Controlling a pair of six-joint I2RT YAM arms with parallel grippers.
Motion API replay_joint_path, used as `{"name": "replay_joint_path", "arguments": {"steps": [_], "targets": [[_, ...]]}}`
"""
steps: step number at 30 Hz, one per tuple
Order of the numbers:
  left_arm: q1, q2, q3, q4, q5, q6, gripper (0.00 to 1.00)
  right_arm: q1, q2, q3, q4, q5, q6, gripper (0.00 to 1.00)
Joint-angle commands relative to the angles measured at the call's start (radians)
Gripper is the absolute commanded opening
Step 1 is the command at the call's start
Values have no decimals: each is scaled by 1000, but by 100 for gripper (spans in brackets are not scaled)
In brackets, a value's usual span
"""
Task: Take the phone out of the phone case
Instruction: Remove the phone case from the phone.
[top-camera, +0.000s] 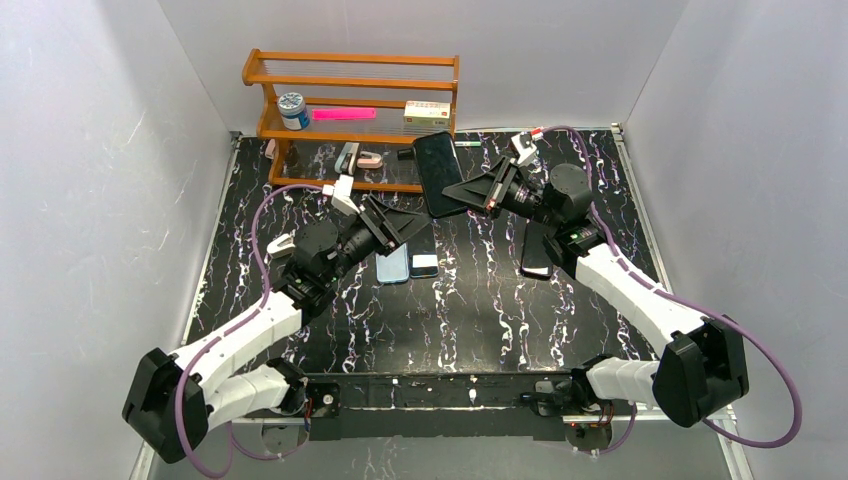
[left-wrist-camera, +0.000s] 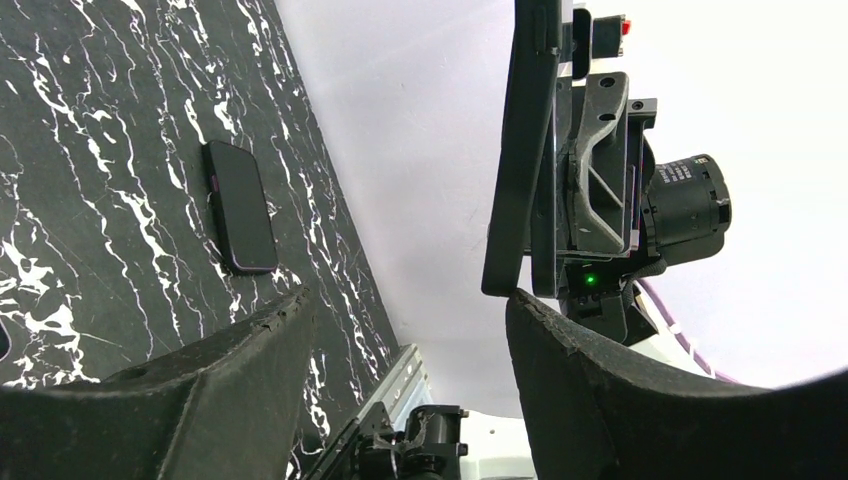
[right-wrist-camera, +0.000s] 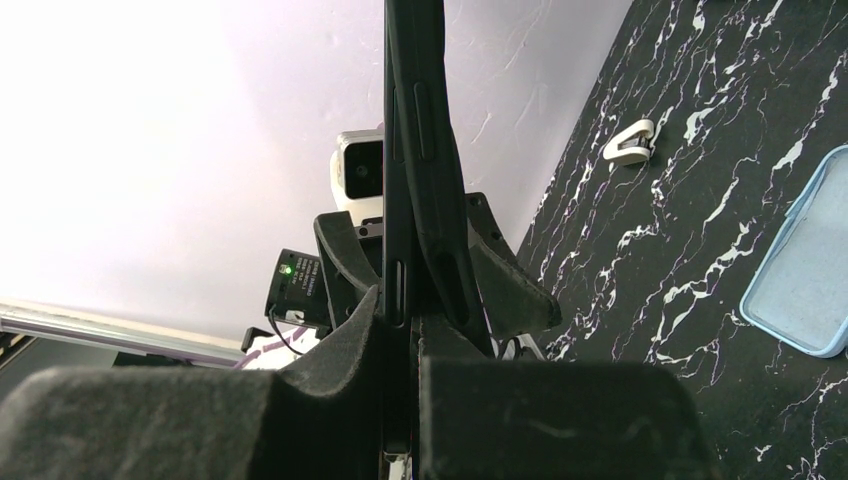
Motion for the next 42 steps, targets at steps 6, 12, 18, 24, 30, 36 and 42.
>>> {"name": "replay_joint_path", "arguments": {"steps": [6,12,18,24,30,36,42], "targets": [[-14,57,68,99,18,-12,62,6,-42,-2,96,-50,21,1],[-16,84,89,123,21,-11,56,12,-49,-16,87,-58,19,1],[-16,101,79,125,-27,-3,29,15,-46,-17,77,-89,18,1],[-12,93,103,-24,-106,70,0,15,-69,-47,34,-86,-2,1],[35,79,163,-253,-136,185,0,15,-86,-51,-79,-52,-64,1],[168,62,178,-430,-100,245,0,15,-69,-56,-131,-65,-89,1],[252,62,221,-629,-120,414,0,17,-34,-68,-170,-60,-130,1]]}}
